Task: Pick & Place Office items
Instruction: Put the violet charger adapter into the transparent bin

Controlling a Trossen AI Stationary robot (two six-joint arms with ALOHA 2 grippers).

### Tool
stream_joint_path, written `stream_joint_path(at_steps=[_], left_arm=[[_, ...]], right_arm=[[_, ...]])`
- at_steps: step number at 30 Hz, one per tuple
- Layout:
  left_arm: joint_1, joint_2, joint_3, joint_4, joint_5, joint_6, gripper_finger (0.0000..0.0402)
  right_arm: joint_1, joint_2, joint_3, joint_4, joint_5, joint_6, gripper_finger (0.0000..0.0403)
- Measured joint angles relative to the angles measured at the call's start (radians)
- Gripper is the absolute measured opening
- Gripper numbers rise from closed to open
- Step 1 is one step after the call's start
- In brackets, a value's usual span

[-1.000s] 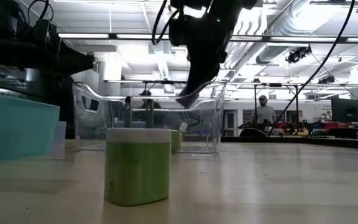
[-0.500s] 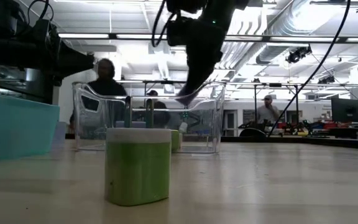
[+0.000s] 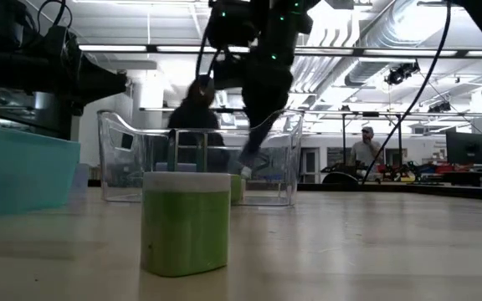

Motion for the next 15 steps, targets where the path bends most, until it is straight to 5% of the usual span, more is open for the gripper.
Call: stream_joint_path(at_steps=[15], left_arm=[[-0.001,0.009,0.0,0.005,0.001,0.0,0.0102]], right_arm=[[0.007,0.057,-0.001,-0.06,-0.077,0.034,0.013]])
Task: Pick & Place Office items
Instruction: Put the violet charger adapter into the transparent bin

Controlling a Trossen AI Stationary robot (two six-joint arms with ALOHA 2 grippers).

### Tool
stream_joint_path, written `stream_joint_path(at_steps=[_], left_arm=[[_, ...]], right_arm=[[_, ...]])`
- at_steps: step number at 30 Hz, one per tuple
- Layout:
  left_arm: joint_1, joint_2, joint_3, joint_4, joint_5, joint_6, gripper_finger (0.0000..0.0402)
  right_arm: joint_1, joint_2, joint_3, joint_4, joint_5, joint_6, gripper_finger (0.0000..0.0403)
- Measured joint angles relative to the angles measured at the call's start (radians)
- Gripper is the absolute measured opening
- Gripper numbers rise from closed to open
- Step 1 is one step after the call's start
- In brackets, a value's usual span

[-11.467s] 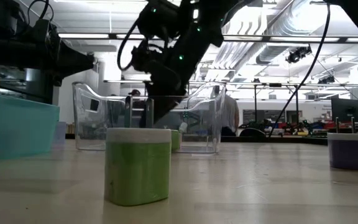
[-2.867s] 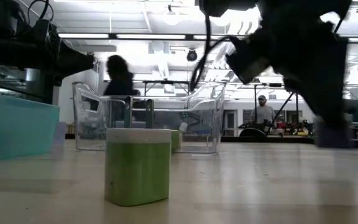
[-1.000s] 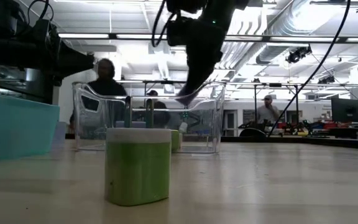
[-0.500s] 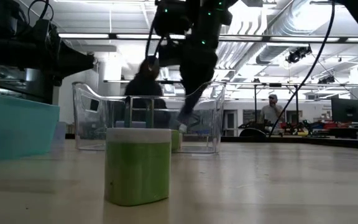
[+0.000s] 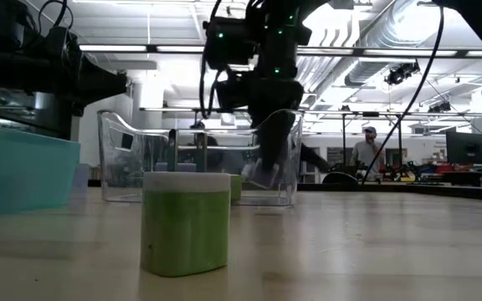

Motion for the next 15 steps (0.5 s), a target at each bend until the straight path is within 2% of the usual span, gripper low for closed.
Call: stream_joint_path(at_steps=[15], left_arm=[[0.0,0.0,0.0,0.006,0.0,0.0,0.0102]], right_arm=[[0.0,0.011,0.001,-0.001,-0.021,0.0,0.013]])
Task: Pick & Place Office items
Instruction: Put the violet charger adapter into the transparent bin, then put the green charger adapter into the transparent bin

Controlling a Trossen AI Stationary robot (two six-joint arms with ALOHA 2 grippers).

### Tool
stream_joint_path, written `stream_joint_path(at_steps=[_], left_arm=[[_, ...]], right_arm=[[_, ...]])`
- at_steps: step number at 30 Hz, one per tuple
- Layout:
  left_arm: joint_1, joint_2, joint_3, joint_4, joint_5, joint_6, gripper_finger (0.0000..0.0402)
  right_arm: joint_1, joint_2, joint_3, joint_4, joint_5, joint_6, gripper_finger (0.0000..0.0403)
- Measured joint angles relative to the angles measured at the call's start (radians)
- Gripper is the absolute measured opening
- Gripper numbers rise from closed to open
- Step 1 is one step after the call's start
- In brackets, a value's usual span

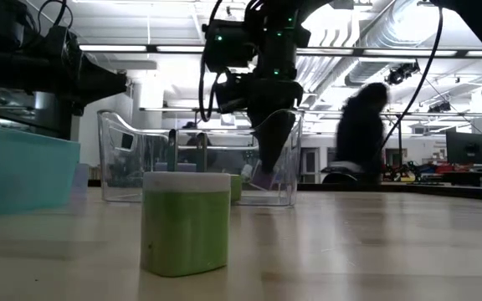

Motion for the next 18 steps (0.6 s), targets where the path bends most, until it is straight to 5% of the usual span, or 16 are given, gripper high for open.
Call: stream_joint_path(at_steps=[18], left_arm=[[0.0,0.0,0.0,0.0,0.0,0.0,0.0102]], right_arm=[[0.0,0.0,0.0,0.001,0.029,-0.008,0.0184]])
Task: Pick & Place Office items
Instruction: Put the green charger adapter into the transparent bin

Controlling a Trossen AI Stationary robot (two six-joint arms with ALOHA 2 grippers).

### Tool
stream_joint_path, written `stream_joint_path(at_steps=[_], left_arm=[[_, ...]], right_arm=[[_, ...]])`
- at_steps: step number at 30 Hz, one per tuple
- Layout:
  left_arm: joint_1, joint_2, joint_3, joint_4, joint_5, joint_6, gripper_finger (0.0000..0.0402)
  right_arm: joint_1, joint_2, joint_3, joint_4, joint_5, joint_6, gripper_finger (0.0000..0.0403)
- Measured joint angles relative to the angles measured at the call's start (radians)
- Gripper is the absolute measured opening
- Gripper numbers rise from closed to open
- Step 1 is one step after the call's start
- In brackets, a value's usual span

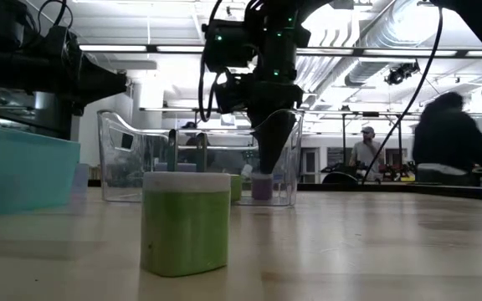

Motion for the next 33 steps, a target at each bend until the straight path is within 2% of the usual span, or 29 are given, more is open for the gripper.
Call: stream_joint_path(at_steps=[6,11,15,23,33], left_arm=[[0.0,0.0,0.0,0.0,0.0,0.0,0.0102],[0.0,0.0,0.0,0.002,0.0,0.0,0.0102],[0.0,0.0,0.0,0.008,0.0,0.0,0.0102],[0.0,0.0,0.0,0.008,0.0,0.0,0.0102],[0.0,0.0,0.0,0.008,0.0,0.0,0.0102]], right_arm=[[0.0,-0.025,0.004,0.018,0.019,-0.006,0.0185],[0.009,-0.045,0.082,-0.006,0.081,-0.019,0.0185],[0.023,-0.048,0.142,-0.01,0.085,-0.053,0.0186],[0.089,-0.05,0.178,0.079,0.156,-0.121,0.0185],[0.203,-0.05,0.179,0.209,0.137,-0.165,0.0181]])
